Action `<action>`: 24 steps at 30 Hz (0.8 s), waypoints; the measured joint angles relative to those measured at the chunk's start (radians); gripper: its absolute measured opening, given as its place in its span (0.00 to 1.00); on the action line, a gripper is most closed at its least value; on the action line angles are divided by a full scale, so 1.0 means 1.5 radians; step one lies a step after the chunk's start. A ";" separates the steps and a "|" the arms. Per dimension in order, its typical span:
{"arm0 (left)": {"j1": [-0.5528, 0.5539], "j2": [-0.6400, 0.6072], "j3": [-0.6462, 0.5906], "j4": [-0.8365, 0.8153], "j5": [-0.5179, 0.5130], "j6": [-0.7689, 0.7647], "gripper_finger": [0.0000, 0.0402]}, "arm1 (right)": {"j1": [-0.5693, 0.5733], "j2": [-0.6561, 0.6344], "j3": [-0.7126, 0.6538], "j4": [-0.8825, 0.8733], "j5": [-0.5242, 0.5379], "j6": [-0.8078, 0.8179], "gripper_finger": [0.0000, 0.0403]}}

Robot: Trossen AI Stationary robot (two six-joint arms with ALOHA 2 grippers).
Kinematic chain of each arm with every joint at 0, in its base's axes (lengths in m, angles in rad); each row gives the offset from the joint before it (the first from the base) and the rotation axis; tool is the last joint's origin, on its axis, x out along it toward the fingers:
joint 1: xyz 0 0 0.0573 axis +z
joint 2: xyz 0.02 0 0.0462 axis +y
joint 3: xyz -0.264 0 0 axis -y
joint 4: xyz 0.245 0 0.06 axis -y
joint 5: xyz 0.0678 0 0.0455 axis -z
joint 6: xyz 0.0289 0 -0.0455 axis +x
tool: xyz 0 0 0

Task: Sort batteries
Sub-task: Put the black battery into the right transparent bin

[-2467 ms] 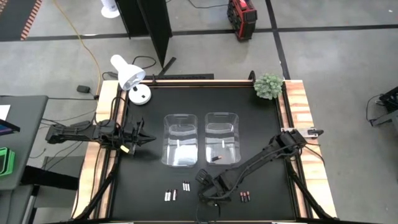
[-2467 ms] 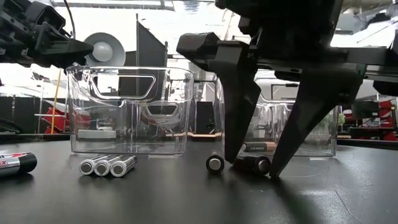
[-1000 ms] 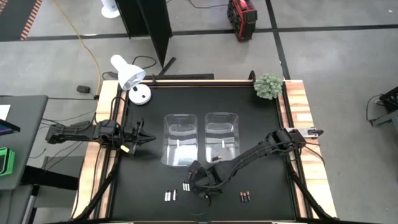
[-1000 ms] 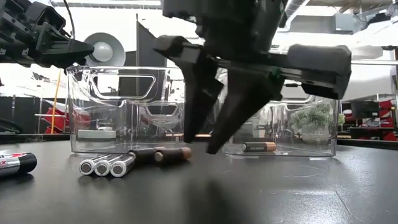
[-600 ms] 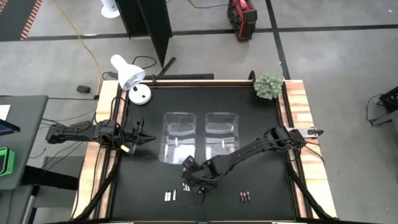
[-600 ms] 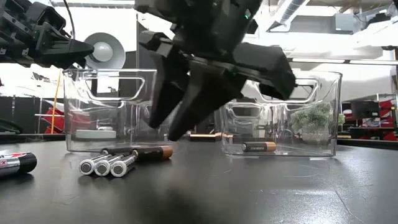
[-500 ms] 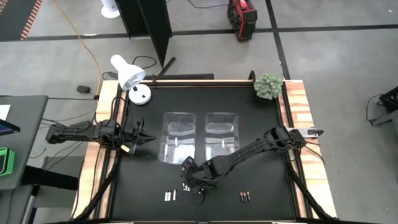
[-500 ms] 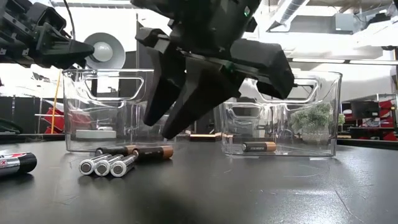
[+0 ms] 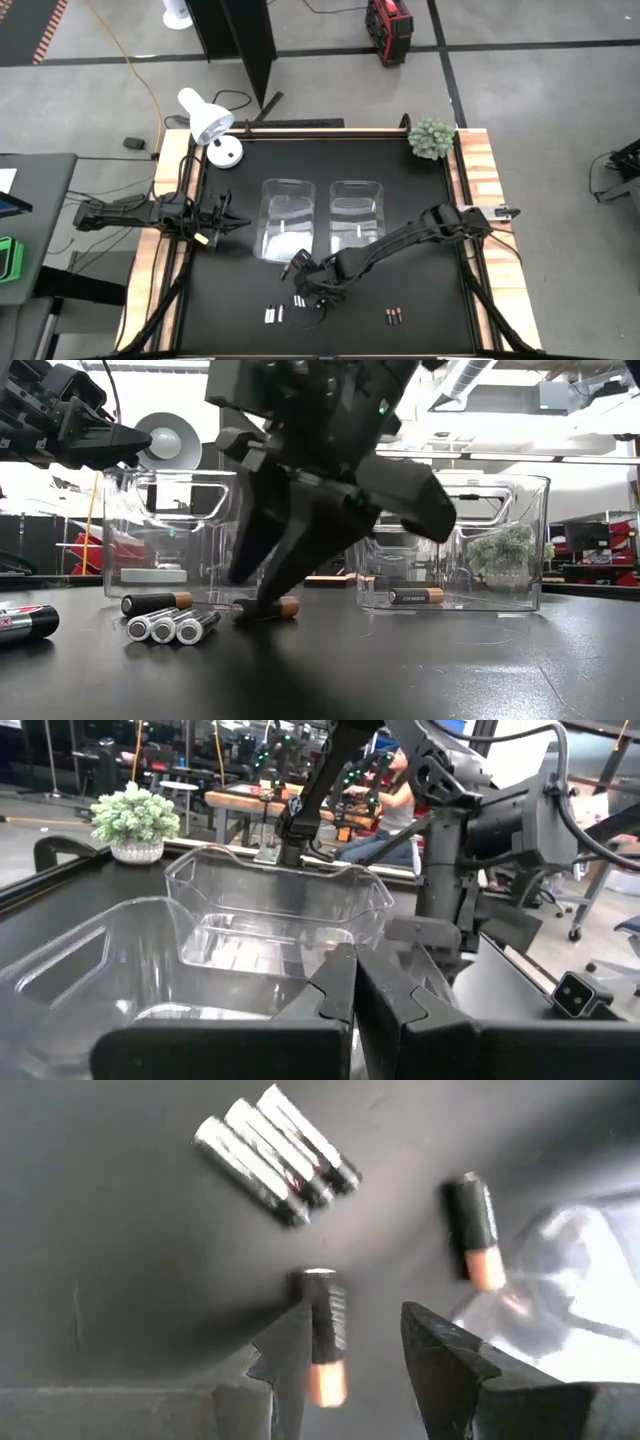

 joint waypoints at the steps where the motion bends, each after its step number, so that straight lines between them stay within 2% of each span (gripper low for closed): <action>1: 0.000 0.000 0.000 0.000 0.000 0.000 0.00 | 0.002 0.001 0.000 -0.005 0.001 -0.003 0.43; 24: 0.000 0.009 0.000 -0.004 -0.006 0.000 0.00 | 0.018 0.010 0.019 -0.028 -0.003 0.018 0.42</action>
